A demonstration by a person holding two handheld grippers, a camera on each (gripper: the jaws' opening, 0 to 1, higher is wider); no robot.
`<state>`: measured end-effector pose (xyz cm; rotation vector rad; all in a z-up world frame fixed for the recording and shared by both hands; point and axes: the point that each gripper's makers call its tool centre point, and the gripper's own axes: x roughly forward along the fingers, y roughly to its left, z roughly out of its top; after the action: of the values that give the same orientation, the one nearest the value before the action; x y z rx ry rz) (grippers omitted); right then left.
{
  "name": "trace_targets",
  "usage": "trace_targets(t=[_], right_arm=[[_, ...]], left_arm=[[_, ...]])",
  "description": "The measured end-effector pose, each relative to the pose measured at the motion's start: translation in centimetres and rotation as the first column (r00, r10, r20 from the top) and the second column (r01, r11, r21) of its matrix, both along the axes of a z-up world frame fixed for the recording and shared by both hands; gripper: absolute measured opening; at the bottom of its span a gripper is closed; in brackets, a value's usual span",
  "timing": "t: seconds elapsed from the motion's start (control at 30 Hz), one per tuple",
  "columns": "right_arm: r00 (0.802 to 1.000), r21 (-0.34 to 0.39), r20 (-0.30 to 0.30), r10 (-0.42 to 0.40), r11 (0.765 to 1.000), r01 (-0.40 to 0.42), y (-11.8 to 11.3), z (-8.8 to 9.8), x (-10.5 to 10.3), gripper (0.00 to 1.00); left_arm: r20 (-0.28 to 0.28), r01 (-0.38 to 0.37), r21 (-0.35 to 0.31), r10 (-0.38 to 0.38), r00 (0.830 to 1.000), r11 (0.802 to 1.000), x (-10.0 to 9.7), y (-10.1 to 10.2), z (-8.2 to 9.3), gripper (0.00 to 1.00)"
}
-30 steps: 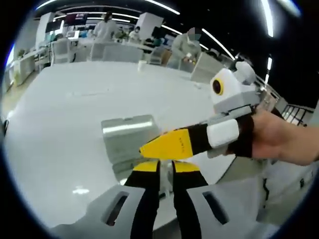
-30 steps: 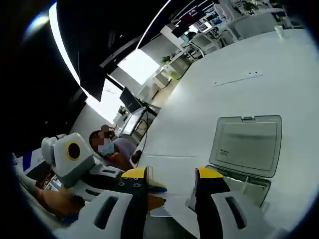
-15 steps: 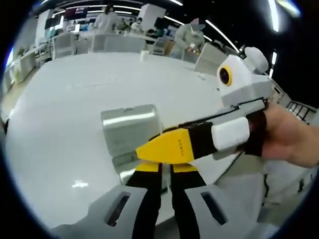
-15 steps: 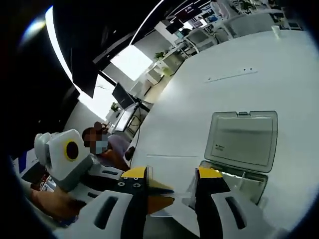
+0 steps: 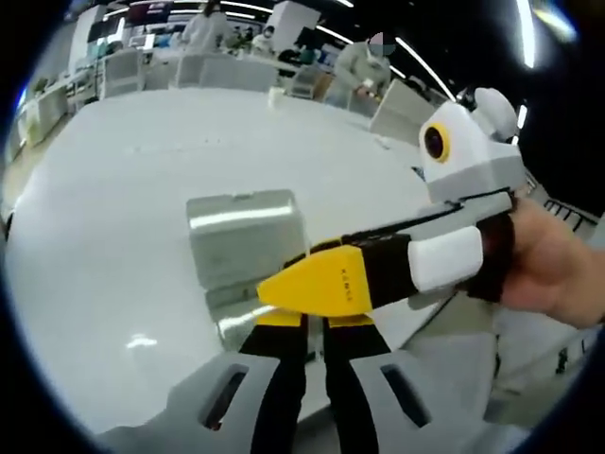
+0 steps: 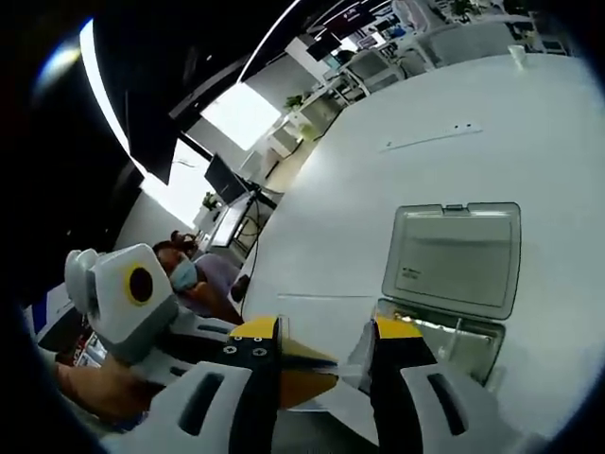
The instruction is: Insert the divider into the dual guide fixture by aligning both edges with the guide slots and pushing it downward to the bottom, including one-sided entry, uneven engagement, binding, and posture correction.
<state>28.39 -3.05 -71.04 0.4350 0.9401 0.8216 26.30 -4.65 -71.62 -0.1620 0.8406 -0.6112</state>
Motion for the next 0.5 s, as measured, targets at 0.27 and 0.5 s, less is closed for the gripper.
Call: trace_targets(t=[0.27, 0.5], right_arm=[[1.0, -0.005, -0.006, 0.001, 1.0, -0.002, -0.08, -0.04, -0.34, 0.33], [1.0, 0.001, -0.006, 0.014, 1.0, -0.014, -0.33, -0.13, -0.33, 0.34]], left_arm=[[-0.005, 0.009, -0.002, -0.009, 1.0, 1.0, -0.27, -0.13, -0.14, 0.02], [-0.023, 0.008, -0.032, -0.009, 1.0, 0.999, -0.4, -0.38, -0.09, 0.02]])
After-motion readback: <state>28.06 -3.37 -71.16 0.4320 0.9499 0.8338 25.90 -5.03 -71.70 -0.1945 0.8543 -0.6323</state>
